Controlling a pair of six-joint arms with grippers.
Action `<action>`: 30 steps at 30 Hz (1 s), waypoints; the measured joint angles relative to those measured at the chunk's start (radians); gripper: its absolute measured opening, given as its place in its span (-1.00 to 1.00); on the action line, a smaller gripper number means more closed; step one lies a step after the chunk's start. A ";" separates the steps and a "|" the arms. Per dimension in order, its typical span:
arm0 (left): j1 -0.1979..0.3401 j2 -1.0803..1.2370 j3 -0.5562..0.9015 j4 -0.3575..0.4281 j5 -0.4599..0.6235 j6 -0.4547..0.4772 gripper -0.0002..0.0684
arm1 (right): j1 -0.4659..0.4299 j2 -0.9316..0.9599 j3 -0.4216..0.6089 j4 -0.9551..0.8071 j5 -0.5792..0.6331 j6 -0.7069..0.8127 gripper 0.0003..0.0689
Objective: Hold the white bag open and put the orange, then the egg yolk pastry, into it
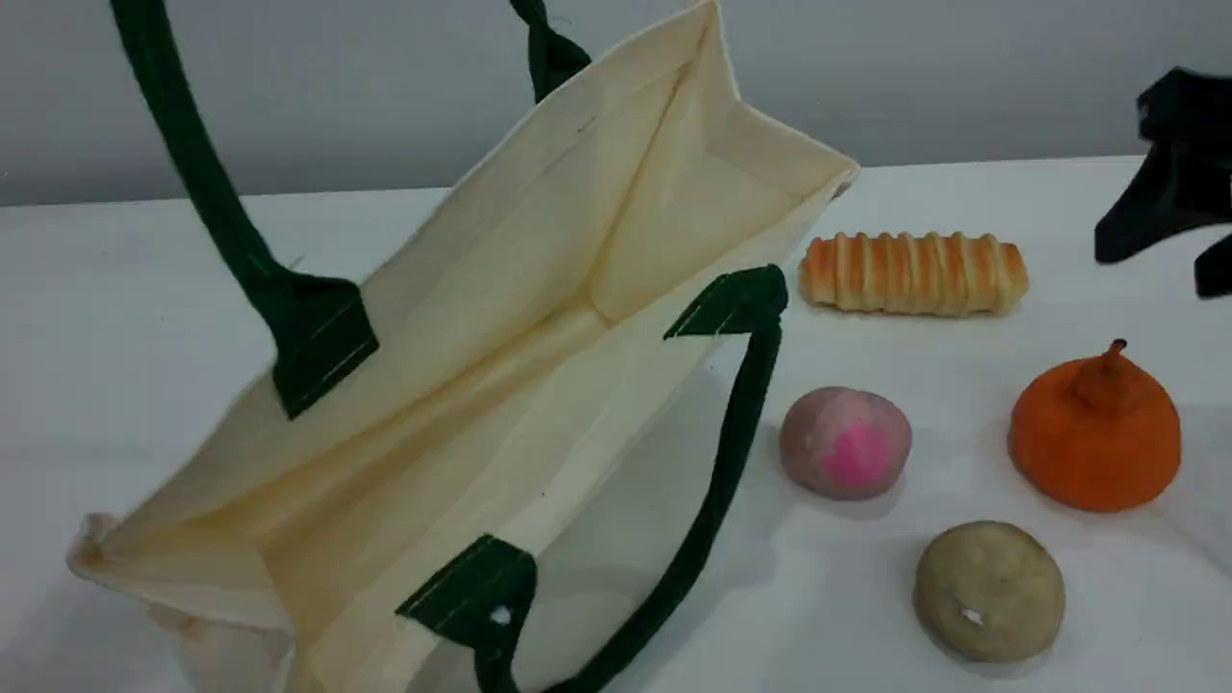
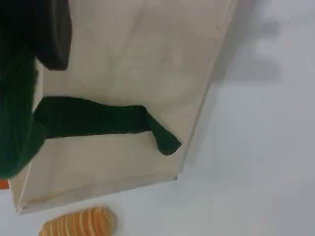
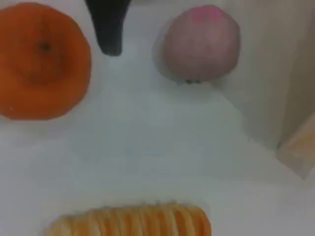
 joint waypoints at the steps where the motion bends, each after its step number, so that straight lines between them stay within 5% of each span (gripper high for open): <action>1: 0.000 0.000 0.000 0.000 0.000 0.000 -0.80 | 0.000 0.012 -0.001 0.000 -0.005 0.000 0.29; 17: 0.000 0.001 0.000 0.000 -0.002 0.000 -0.80 | 0.000 0.186 -0.045 0.270 -0.074 -0.276 0.29; 30: 0.000 0.001 0.000 0.000 -0.002 0.000 -0.80 | 0.000 0.340 -0.064 0.300 -0.068 -0.306 0.27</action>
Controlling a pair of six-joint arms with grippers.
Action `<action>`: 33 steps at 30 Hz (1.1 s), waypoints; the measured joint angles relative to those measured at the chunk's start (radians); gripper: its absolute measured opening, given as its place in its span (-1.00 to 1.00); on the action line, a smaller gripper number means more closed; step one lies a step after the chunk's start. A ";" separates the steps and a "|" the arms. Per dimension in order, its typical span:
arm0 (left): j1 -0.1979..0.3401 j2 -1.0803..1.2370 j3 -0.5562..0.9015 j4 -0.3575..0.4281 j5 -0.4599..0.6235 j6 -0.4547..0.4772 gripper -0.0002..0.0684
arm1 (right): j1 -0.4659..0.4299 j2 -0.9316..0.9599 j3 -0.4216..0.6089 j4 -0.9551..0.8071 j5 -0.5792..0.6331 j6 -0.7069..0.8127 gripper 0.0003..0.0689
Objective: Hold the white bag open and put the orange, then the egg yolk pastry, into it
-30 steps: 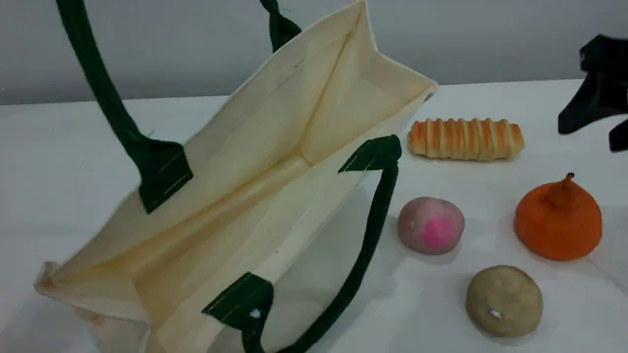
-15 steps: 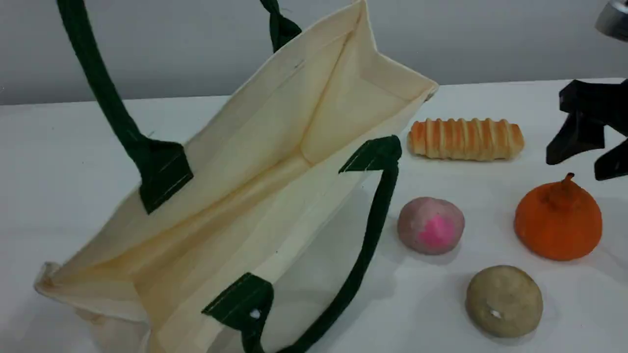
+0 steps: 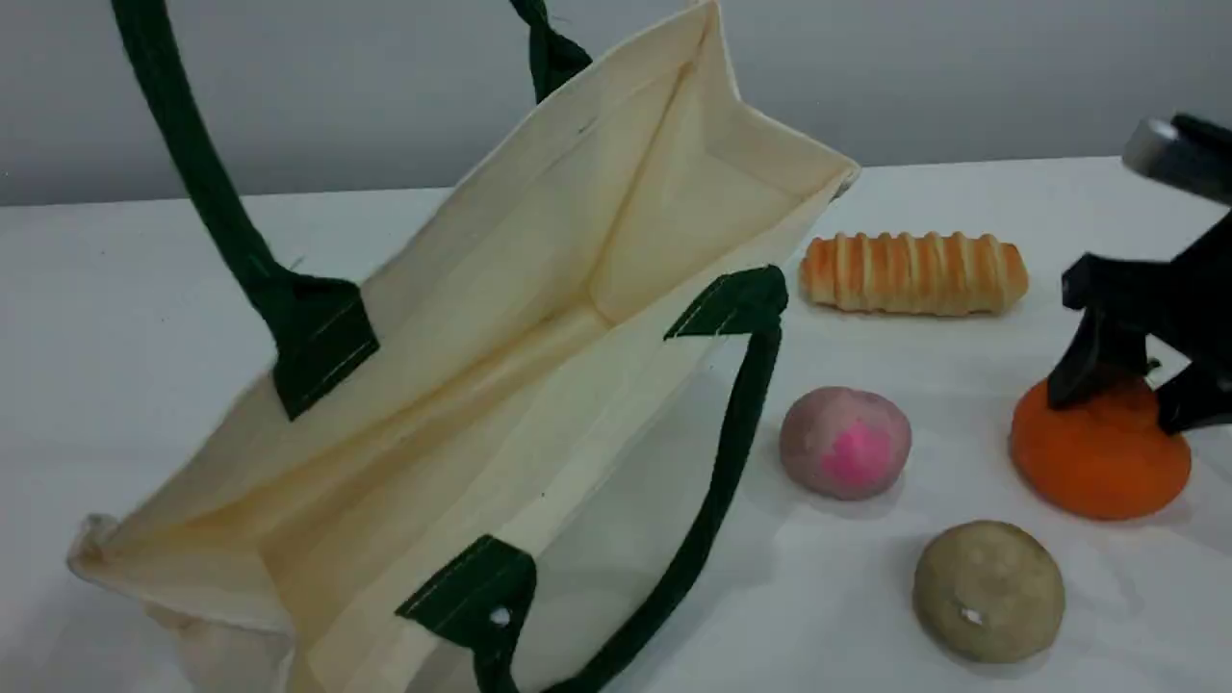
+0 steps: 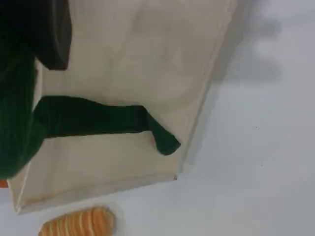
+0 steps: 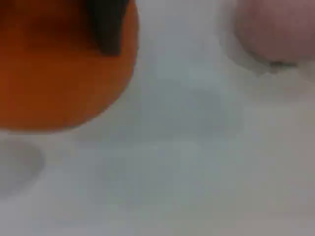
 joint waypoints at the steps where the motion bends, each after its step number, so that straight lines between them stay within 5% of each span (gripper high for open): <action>1: 0.000 0.000 0.000 0.000 0.000 0.000 -0.80 | 0.000 0.001 0.000 0.007 0.009 -0.012 0.24; 4: 0.000 0.000 0.000 0.000 0.000 0.000 -0.80 | 0.000 0.001 0.000 0.019 0.034 -0.050 -0.03; 8: 0.000 0.000 0.000 -0.001 0.000 0.000 -0.80 | 0.000 -0.008 0.000 0.033 0.066 -0.060 -0.76; 10: 0.000 0.000 0.000 -0.001 0.000 0.000 -0.80 | -0.001 -0.033 0.001 0.029 0.092 -0.060 -0.88; 20: 0.000 0.000 0.000 -0.004 0.000 -0.001 -0.80 | -0.001 -0.355 0.004 -0.154 0.171 0.082 -0.91; 29: -0.002 0.000 0.000 -0.032 0.000 0.002 -0.80 | 0.028 -0.656 0.003 -0.066 0.427 0.098 -0.91; 33: -0.002 0.000 0.000 -0.032 0.000 0.004 -0.80 | 0.114 -0.697 0.003 -0.001 0.426 0.098 -0.91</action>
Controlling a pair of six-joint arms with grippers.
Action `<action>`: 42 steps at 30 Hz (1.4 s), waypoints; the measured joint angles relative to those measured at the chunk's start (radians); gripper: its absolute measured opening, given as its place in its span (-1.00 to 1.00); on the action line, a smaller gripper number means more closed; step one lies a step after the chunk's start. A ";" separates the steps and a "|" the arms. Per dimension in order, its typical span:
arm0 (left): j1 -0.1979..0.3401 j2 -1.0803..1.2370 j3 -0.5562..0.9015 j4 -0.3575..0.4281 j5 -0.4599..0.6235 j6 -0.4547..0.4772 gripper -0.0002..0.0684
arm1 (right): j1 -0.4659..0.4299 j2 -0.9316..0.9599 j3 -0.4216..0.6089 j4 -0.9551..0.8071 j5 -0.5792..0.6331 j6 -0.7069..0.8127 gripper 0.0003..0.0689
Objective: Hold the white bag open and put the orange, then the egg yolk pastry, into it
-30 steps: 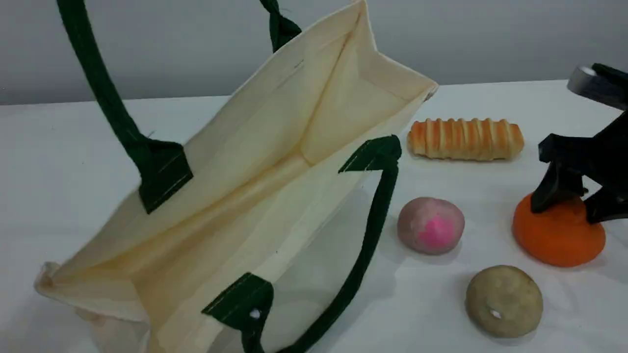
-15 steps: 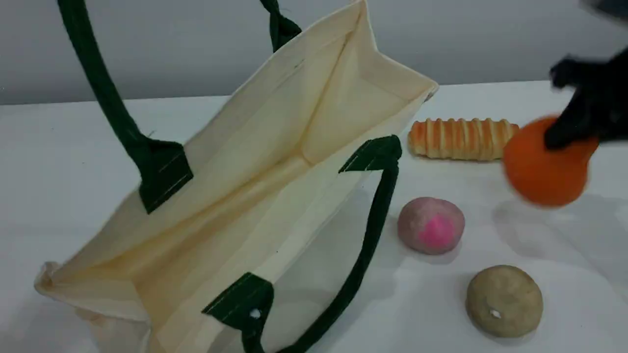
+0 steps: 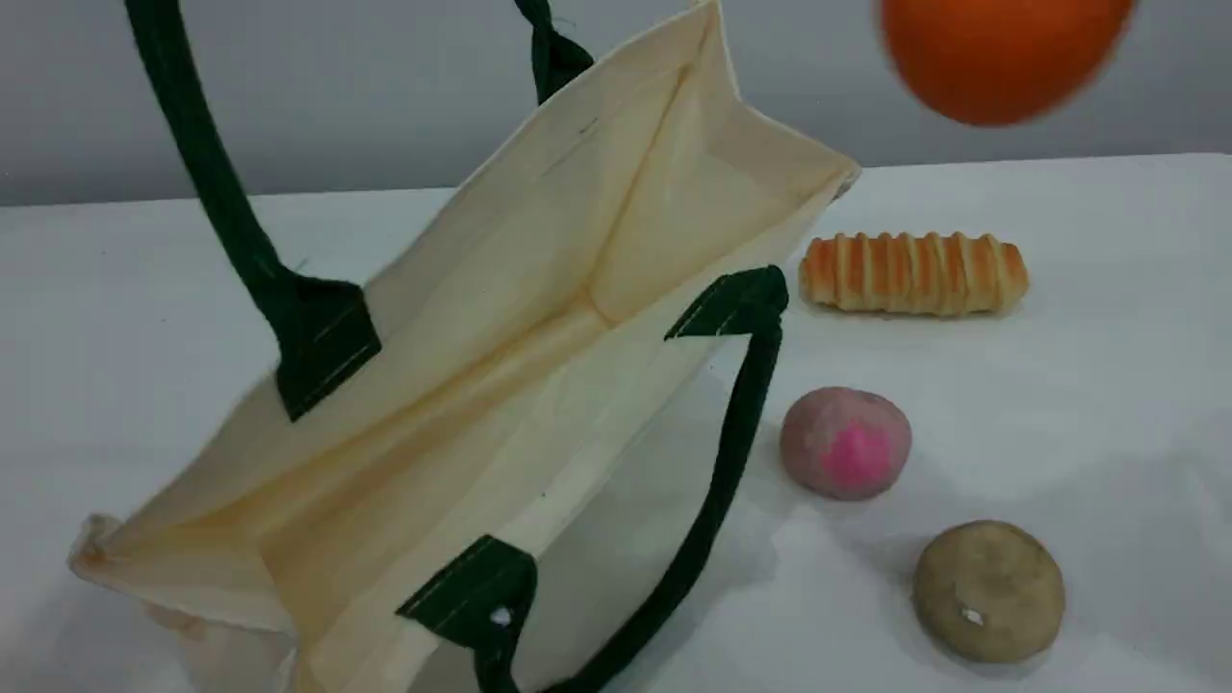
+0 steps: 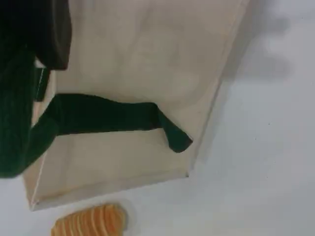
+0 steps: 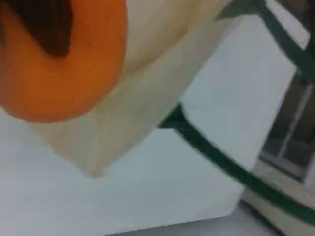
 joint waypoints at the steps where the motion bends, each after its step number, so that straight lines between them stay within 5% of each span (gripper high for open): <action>1: 0.000 0.000 0.000 0.000 0.000 0.000 -0.80 | 0.031 0.005 0.000 0.014 -0.025 0.000 -0.91; 10: 0.000 0.000 0.000 -0.004 0.002 0.000 -0.80 | 0.368 0.090 0.000 0.096 -0.279 -0.003 -0.91; 17: 0.000 0.000 0.000 -0.041 0.008 0.028 -0.80 | 0.521 0.207 -0.001 0.201 -0.376 -0.078 -0.91; 28: -0.006 0.000 0.000 -0.042 0.009 0.028 -0.80 | 0.556 0.360 -0.025 0.475 -0.327 -0.383 -0.91; 33: -0.006 0.000 0.000 -0.038 0.006 0.028 -0.80 | 0.556 0.365 -0.079 0.473 -0.243 -0.384 -0.91; 42: -0.006 0.000 -0.030 -0.114 0.017 0.057 -0.80 | 0.555 0.421 -0.124 0.474 -0.300 -0.386 -0.91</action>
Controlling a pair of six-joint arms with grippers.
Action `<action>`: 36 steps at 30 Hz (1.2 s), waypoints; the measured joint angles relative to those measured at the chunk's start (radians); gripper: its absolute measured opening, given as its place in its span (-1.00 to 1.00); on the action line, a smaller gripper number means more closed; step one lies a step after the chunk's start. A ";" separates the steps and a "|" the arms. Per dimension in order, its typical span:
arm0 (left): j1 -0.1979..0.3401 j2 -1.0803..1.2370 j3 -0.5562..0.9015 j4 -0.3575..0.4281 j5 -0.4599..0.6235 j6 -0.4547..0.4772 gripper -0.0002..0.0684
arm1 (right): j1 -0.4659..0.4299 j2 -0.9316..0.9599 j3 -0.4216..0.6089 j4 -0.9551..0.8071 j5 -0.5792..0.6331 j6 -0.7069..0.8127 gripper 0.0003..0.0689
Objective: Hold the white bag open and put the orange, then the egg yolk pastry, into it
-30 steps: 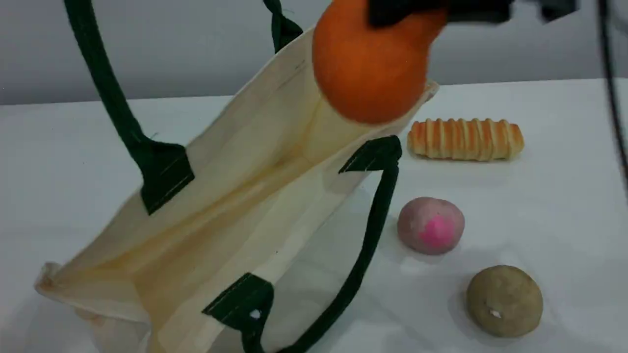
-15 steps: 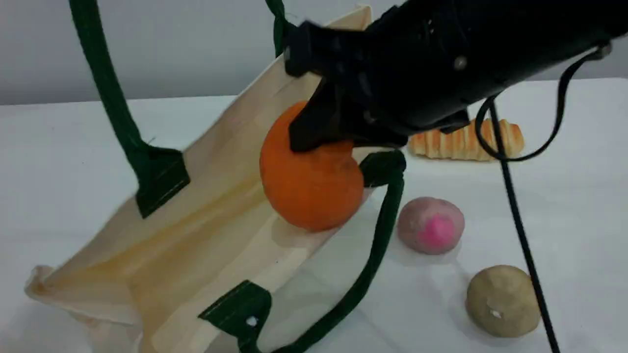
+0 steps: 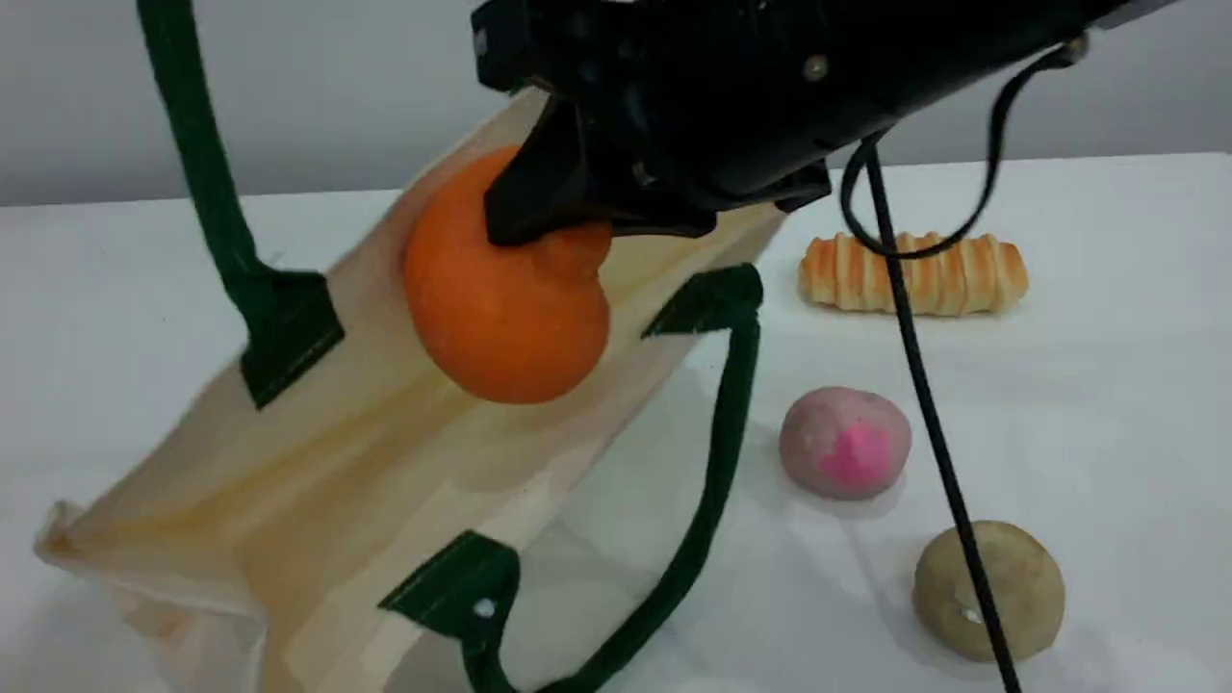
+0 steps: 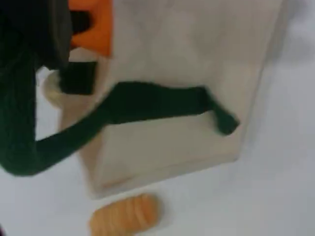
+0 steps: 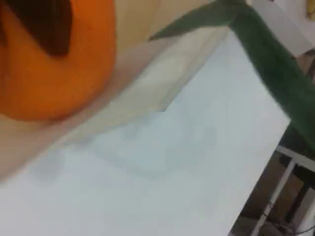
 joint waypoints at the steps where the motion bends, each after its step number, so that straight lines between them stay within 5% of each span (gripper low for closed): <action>1: 0.000 0.000 -0.007 -0.010 0.000 0.004 -0.80 | 0.000 0.014 -0.010 0.001 0.002 0.000 -0.91; 14: 0.000 0.000 -0.029 -0.020 0.024 0.018 -0.80 | 0.000 0.185 -0.100 0.002 -0.024 -0.002 -0.91; 22: 0.000 0.000 -0.029 -0.035 0.021 0.027 -0.80 | 0.023 0.185 -0.157 -0.003 0.097 0.010 -0.91; 31: 0.000 0.000 -0.030 -0.060 0.023 0.046 -0.80 | 0.065 0.184 -0.160 0.004 -0.096 -0.009 -0.88; 36: 0.000 0.000 -0.030 -0.060 0.024 0.046 -0.80 | 0.065 0.184 -0.160 0.005 -0.112 -0.012 -0.62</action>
